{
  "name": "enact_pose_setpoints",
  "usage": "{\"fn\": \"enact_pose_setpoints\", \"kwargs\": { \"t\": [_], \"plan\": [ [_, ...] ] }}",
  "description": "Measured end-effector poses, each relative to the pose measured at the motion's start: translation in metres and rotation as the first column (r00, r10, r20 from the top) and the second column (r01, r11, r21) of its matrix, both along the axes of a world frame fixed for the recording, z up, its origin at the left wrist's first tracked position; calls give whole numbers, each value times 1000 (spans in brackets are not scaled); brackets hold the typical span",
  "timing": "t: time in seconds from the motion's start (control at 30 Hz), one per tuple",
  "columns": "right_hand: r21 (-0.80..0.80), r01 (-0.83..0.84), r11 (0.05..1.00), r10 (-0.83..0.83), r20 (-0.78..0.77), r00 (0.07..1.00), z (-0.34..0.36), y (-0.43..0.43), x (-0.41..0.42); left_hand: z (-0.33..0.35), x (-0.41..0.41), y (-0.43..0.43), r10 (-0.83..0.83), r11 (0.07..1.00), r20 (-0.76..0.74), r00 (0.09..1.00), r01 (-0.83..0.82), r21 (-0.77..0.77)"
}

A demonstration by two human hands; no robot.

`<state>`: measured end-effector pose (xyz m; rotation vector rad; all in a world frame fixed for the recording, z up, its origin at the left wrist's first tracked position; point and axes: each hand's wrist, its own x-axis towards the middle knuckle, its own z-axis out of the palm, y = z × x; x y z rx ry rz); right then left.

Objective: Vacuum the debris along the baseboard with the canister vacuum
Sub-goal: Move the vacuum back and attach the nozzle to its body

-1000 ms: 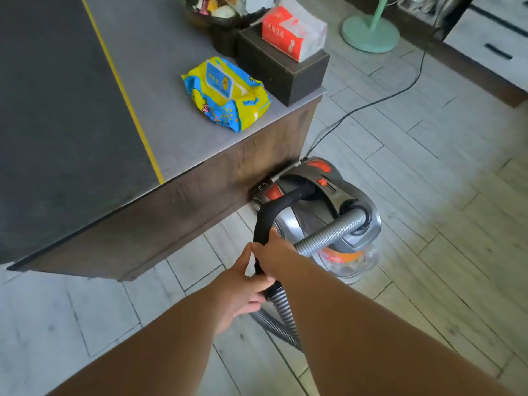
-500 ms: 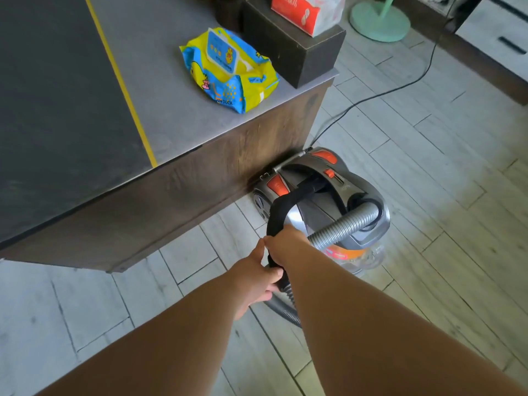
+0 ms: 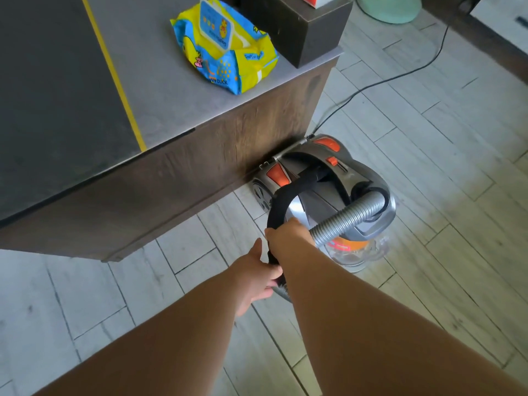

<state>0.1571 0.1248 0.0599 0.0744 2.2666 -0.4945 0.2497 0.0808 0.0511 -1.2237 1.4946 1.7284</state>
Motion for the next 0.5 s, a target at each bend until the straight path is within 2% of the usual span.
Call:
{"fn": "enact_pose_setpoints", "kwargs": {
  "t": [0.07,0.17,0.33,0.5],
  "plan": [
    [-13,-31,999,31,-25,999,10,3,5,3,1,-1,8,999,-15,1000,-9,-34],
    [5,-93,996,93,-28,995,24,5,12,10,-2,1,24,998,22,999,-26,64],
    [193,-298,935,310,-31,950,36,8,14,14,-2,8,-28,1000,13,1000,28,-8],
    [209,-394,895,421,-101,902,48,20,12,17,8,10,-46,999,18,999,46,-11]
  ]
}}
